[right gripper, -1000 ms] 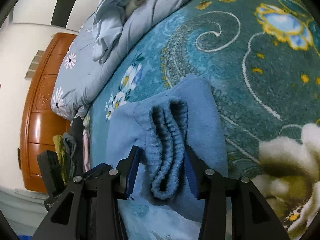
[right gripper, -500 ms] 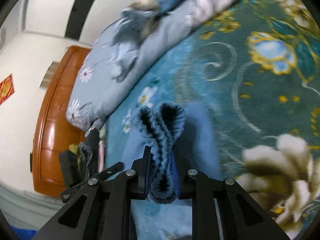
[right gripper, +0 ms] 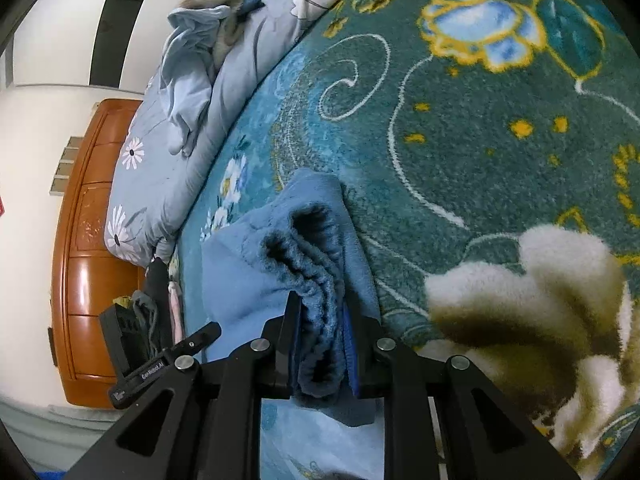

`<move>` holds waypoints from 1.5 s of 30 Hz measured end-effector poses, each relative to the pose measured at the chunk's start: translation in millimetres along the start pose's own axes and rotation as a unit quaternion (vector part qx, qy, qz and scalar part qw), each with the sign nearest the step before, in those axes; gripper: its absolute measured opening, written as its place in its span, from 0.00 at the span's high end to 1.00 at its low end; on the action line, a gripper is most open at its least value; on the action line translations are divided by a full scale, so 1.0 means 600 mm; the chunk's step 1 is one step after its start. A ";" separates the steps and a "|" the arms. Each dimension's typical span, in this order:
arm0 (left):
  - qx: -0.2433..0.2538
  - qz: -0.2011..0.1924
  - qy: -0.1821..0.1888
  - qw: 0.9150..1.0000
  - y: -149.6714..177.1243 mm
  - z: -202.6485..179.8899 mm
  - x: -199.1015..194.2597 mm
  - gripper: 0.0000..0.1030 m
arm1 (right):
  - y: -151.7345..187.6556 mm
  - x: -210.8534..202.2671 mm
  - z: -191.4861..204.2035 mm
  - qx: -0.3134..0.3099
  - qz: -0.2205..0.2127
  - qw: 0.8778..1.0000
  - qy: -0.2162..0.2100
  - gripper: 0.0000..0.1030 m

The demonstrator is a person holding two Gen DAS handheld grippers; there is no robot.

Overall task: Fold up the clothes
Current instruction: 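Hold the folded waistband with the right gripper while the left gripper grasps the folded pants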

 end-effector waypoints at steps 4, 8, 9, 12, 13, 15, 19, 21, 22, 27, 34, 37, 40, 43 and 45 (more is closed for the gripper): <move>-0.016 0.002 0.057 0.998 -0.005 -0.010 -0.008 0.20 | 0.000 -0.016 0.015 -0.035 -0.005 0.999 0.009 0.72; -0.010 -0.015 0.090 0.996 -0.019 -0.028 -0.029 0.17 | -0.002 -0.039 0.022 -0.060 -0.030 0.998 0.016 0.43; -0.002 -0.021 0.092 0.996 -0.023 -0.033 -0.035 0.17 | -0.002 -0.046 0.022 -0.066 -0.039 0.997 0.025 0.43; 0.034 -0.030 0.099 0.994 -0.034 -0.060 -0.045 0.17 | -0.005 -0.068 0.035 -0.087 -0.064 0.994 0.032 0.43; 0.052 -0.031 0.101 0.993 -0.037 -0.074 -0.045 0.17 | -0.007 -0.075 0.044 -0.098 -0.073 0.992 0.030 0.43; 0.084 -0.029 0.104 0.991 -0.042 -0.102 -0.041 0.17 | -0.013 -0.090 0.072 -0.122 -0.092 0.988 0.021 0.43; 0.121 -0.015 0.104 0.987 -0.043 -0.137 -0.017 0.17 | -0.018 -0.082 0.132 -0.165 -0.091 0.982 -0.003 0.43; 0.122 -0.005 0.099 0.988 -0.039 -0.138 0.002 0.17 | -0.020 -0.062 0.136 -0.180 -0.078 0.981 0.014 0.43; 0.121 -0.002 0.096 0.988 -0.037 -0.136 0.008 0.17 | -0.022 -0.049 0.129 -0.184 -0.072 0.980 0.034 0.43; 0.113 0.009 0.093 0.989 -0.030 -0.125 0.033 0.17 | -0.034 -0.006 0.091 -0.161 -0.051 0.984 0.058 0.43; 0.101 0.007 0.106 0.989 -0.031 -0.125 0.022 0.17 | -0.038 -0.016 0.090 -0.144 -0.054 0.987 0.036 0.43; 0.082 -0.005 0.122 0.989 -0.034 -0.117 -0.002 0.17 | -0.038 -0.045 0.090 -0.135 -0.071 0.988 0.021 0.43; 0.048 -0.011 0.134 0.990 -0.038 -0.094 -0.017 0.16 | -0.036 -0.063 0.063 -0.109 -0.074 0.991 0.017 0.43; 0.016 -0.010 0.120 0.993 -0.038 -0.055 -0.013 0.15 | -0.022 -0.053 0.026 -0.078 -0.049 0.996 0.021 0.43; -0.001 0.002 0.127 0.992 -0.033 -0.042 -0.001 0.14 | -0.010 -0.040 0.008 -0.061 -0.032 0.997 0.018 0.43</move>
Point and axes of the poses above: each gripper's, at about its wrist camera, not at the fingertips, and x roughly the way its jaws point, z to its left, y to its underside, the point moved 9 cm from there along x, roughly the way its jaws point, and after that the axes turned 10 degrees about y, right-handed, at the moved point
